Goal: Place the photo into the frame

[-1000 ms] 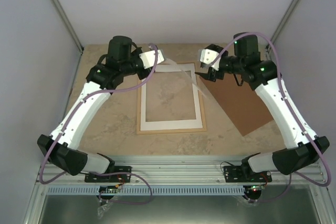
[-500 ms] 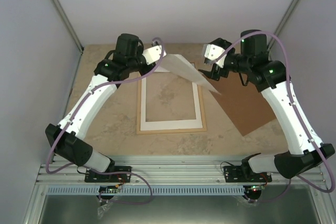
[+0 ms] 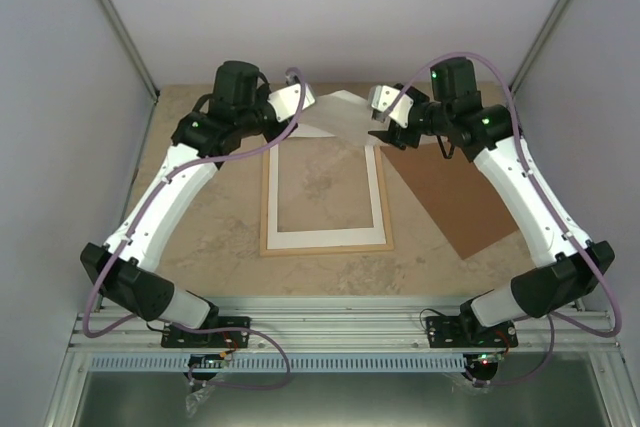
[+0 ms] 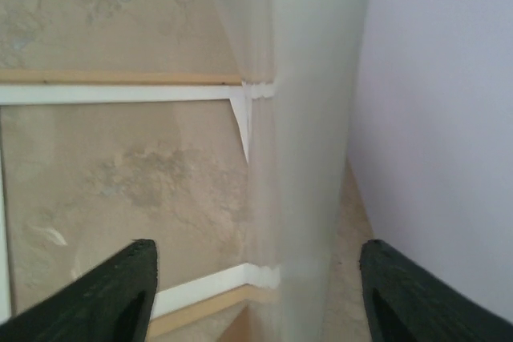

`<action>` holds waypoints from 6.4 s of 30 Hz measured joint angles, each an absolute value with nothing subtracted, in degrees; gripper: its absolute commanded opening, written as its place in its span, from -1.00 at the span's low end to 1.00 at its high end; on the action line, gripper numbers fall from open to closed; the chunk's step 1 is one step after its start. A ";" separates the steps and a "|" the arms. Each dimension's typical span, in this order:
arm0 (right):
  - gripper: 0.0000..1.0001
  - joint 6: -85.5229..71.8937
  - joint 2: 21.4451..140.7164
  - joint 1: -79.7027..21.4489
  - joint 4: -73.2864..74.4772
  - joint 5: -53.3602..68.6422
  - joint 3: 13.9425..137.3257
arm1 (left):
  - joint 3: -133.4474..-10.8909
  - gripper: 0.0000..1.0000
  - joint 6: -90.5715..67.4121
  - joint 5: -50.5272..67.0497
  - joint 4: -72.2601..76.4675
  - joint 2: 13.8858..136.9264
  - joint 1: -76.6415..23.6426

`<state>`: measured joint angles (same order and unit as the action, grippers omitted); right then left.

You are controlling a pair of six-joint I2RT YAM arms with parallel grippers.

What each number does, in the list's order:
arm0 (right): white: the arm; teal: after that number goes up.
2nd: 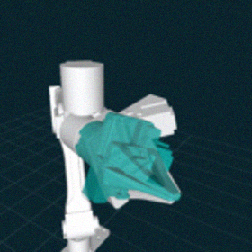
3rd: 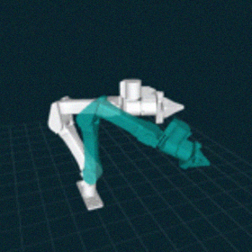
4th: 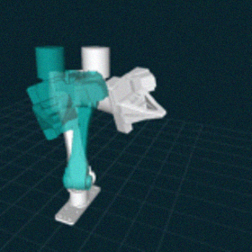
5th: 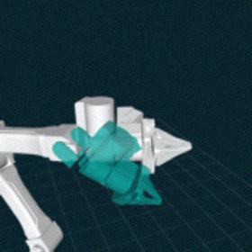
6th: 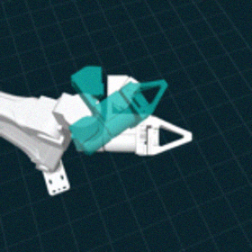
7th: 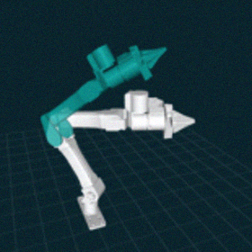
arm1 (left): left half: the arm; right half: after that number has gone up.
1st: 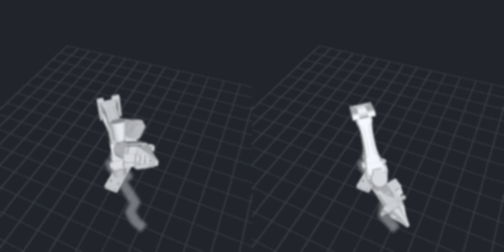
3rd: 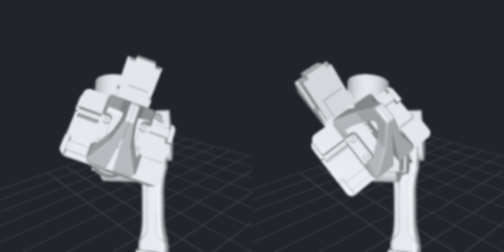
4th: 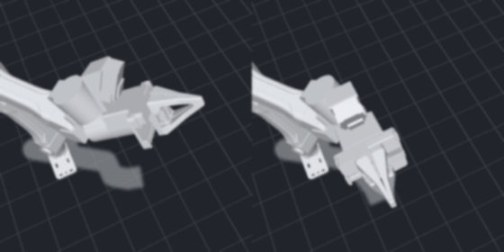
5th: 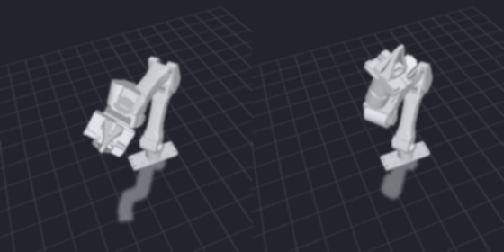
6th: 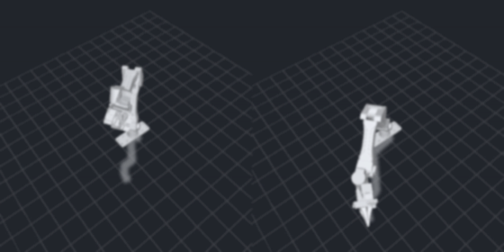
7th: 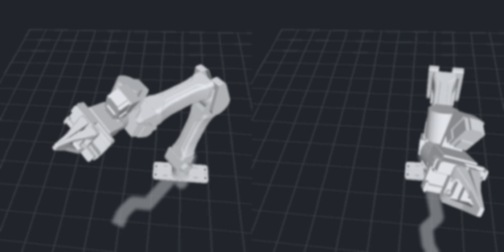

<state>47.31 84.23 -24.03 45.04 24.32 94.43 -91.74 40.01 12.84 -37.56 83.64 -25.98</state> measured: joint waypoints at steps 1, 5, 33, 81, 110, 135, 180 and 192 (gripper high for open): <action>0.16 47.51 84.58 -24.05 45.06 23.88 94.43 | -91.74 -1.00 40.01 12.99 -37.67 83.50 -25.98; -0.34 48.34 84.79 -24.10 44.95 23.22 94.43 | -91.74 -1.00 40.07 13.47 -37.95 83.20 -25.98; -0.99 28.08 76.09 -24.40 40.69 50.72 85.78 | -88.68 0.99 3.86 -1.26 -22.13 74.54 -1.87; -0.99 6.20 132.79 -13.26 44.27 48.18 107.24 | -79.29 0.97 4.23 6.48 -25.76 88.38 5.58; -0.35 -8.03 132.84 -12.93 37.41 52.07 102.35 | -77.34 0.98 2.94 6.79 -25.76 89.54 5.58; 0.72 -3.36 124.60 -12.01 39.46 37.06 101.73 | -77.52 0.99 5.19 4.56 -26.02 90.94 5.58; 0.62 11.35 128.05 -17.45 33.10 42.72 94.78 | -78.67 0.98 17.80 14.76 -33.74 95.04 -10.90; 0.62 17.26 117.60 -4.89 40.40 43.44 91.70 | -89.67 0.98 13.50 15.53 -30.50 108.84 -25.30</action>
<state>17.26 117.60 -4.89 40.40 43.44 91.70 -89.67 13.50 15.53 -30.50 108.84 -25.30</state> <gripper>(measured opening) 0.811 0.992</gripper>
